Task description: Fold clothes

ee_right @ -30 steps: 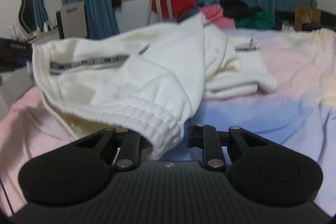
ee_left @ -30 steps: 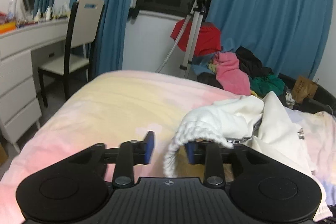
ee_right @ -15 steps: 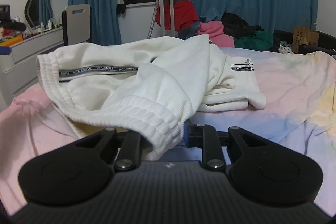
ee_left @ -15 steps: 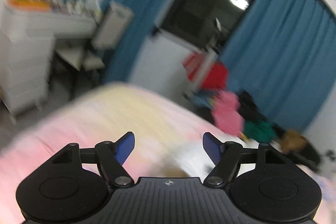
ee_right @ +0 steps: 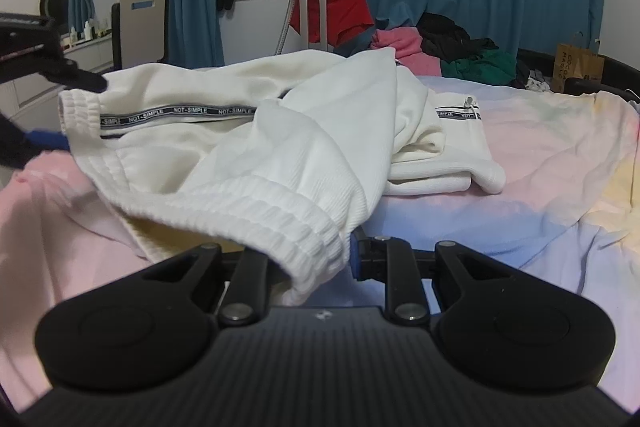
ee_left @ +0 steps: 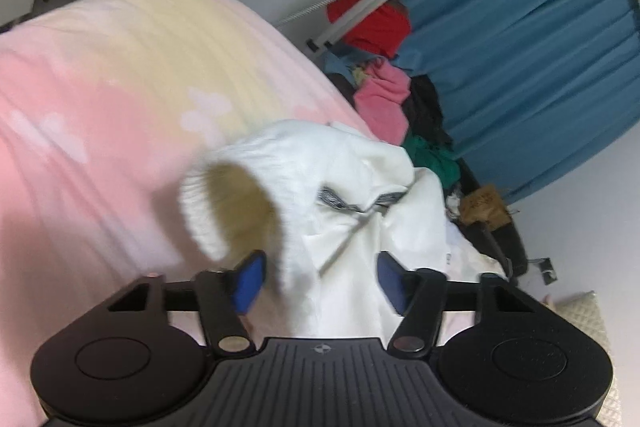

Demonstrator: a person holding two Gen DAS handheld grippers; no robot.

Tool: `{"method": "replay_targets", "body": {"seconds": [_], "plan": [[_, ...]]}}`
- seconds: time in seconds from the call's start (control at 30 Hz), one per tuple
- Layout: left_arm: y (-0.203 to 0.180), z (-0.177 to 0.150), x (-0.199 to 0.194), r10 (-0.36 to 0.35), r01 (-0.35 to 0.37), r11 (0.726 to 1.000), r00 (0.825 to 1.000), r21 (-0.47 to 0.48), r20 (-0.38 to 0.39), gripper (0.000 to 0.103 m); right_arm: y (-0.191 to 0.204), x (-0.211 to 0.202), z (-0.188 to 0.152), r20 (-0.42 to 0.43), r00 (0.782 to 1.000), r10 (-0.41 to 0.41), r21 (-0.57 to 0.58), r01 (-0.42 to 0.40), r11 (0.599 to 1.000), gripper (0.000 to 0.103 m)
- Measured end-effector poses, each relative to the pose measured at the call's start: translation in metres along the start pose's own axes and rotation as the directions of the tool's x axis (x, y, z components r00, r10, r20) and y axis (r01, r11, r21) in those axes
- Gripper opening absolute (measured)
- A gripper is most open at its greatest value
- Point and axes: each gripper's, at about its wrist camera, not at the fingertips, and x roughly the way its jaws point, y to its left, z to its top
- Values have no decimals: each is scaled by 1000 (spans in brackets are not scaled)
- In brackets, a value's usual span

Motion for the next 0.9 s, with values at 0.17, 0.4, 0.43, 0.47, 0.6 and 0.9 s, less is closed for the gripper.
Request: {"method": "replay_targets", "body": {"seconds": [0.17, 0.4, 0.43, 0.47, 0.6, 0.9], "plan": [[-16, 7, 8, 4, -8, 995, 999, 104, 46, 30, 3, 3, -4, -16, 1000, -15, -37, 15, 999, 24], [-23, 22, 4, -110, 76, 977, 980, 200, 164, 10, 17, 1, -8, 6, 1000, -30, -147, 31, 989, 28], [-20, 25, 3, -139, 104, 977, 972, 185, 189, 9, 20, -1, -9, 11, 1000, -18, -153, 19, 988, 30], [-17, 27, 1, -167, 131, 977, 962, 169, 214, 8, 23, -3, -9, 15, 1000, 2, -155, 0, 988, 32], [-3, 37, -2, -161, 129, 984, 937, 121, 312, 7, 40, -13, -12, 40, 997, 61, -196, -52, 979, 53], [47, 61, 29, 192, -214, 976, 915, 24, 355, 7, 24, -21, -4, -11, 916, 400, 94, -398, 913, 69]]}}
